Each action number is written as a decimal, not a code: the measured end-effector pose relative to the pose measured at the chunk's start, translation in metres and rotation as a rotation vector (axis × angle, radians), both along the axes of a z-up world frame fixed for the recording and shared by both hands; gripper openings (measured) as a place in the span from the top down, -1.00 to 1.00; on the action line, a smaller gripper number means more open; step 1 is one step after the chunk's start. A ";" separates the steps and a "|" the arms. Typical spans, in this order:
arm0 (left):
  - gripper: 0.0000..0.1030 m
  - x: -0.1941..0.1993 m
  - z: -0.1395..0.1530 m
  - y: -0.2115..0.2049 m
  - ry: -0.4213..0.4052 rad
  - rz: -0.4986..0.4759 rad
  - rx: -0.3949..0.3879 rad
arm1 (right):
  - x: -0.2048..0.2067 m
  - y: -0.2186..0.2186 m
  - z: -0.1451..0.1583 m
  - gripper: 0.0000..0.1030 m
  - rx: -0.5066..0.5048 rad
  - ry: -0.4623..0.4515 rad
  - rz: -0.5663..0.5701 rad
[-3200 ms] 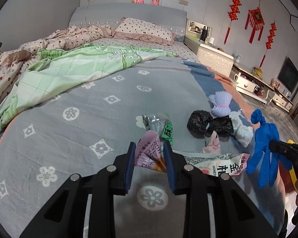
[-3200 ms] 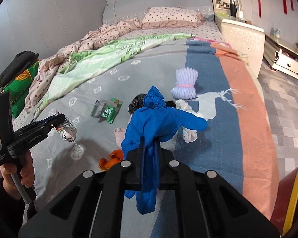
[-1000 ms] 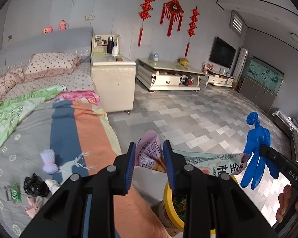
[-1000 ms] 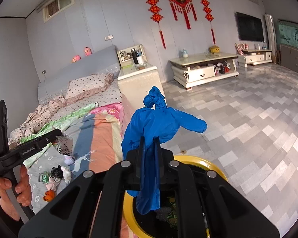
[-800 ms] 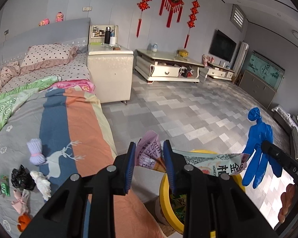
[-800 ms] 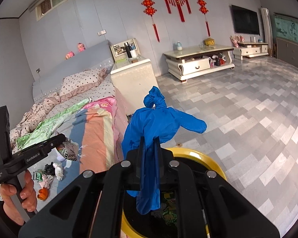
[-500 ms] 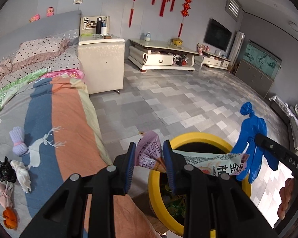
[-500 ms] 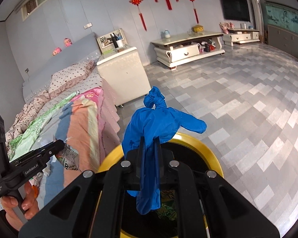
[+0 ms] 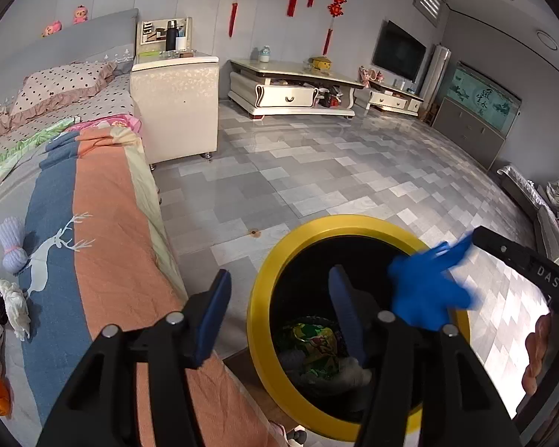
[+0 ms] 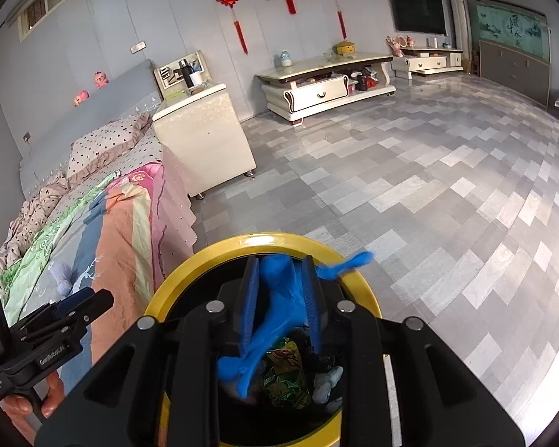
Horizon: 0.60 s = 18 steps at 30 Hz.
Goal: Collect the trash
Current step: 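Open both tools to drop the wrapper and glove into the bin, then move both tools back over the trash on the bed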
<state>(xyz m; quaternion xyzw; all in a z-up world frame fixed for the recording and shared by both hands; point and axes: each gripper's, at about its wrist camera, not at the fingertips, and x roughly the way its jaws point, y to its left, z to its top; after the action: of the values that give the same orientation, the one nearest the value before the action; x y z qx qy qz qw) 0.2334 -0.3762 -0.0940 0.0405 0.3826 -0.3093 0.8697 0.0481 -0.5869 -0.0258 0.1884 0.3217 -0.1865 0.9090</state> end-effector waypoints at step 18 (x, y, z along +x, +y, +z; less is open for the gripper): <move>-0.50 -0.022 0.051 0.103 -0.120 0.123 -0.053 | -0.001 0.086 0.061 0.02 -0.044 -0.085 0.114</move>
<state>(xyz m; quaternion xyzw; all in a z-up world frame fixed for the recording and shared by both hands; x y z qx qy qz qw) 0.2109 -0.2729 -0.0425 0.0127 0.3232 -0.2624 0.9091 0.0469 -0.5009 0.0351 0.1575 0.2887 -0.1333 0.9349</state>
